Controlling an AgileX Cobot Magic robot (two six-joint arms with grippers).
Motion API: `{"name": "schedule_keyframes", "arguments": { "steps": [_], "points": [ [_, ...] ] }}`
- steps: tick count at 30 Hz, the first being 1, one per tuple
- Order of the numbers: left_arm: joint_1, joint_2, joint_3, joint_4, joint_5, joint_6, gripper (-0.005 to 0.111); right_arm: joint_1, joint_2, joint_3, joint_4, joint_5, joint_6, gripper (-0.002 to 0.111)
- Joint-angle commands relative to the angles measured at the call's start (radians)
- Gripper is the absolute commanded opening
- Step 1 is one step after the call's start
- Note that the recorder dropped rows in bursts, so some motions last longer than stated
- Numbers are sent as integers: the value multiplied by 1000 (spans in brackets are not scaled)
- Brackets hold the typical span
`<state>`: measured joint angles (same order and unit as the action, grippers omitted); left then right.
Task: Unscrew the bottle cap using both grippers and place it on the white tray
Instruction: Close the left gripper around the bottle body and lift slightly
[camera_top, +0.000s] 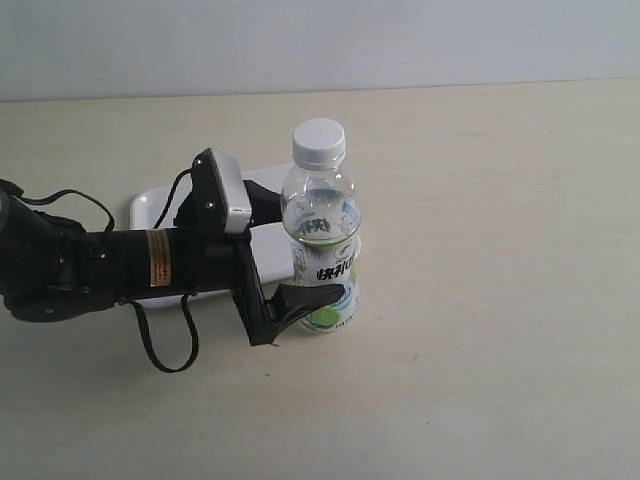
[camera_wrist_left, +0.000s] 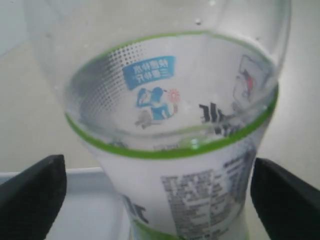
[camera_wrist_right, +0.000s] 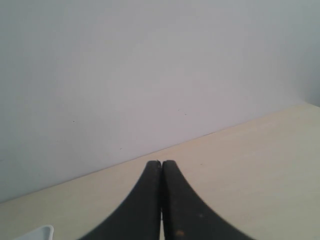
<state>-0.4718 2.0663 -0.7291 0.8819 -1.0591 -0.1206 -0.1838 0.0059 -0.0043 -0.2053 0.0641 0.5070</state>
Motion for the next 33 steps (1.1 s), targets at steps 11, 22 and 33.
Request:
{"name": "schedule_keyframes", "arguments": {
  "steps": [11,22,33],
  "points": [
    [-6,4,-6,-5,23,7,95,4,-6,4,-4,-5,-8,0],
    [-51,4,-30,-3,22,13,95,4,-6,4,-4,-5,-8,0],
    [-77,4,-52,8,90,8,95,4,-6,4,-4,-5,-8,0]
  ]
}}
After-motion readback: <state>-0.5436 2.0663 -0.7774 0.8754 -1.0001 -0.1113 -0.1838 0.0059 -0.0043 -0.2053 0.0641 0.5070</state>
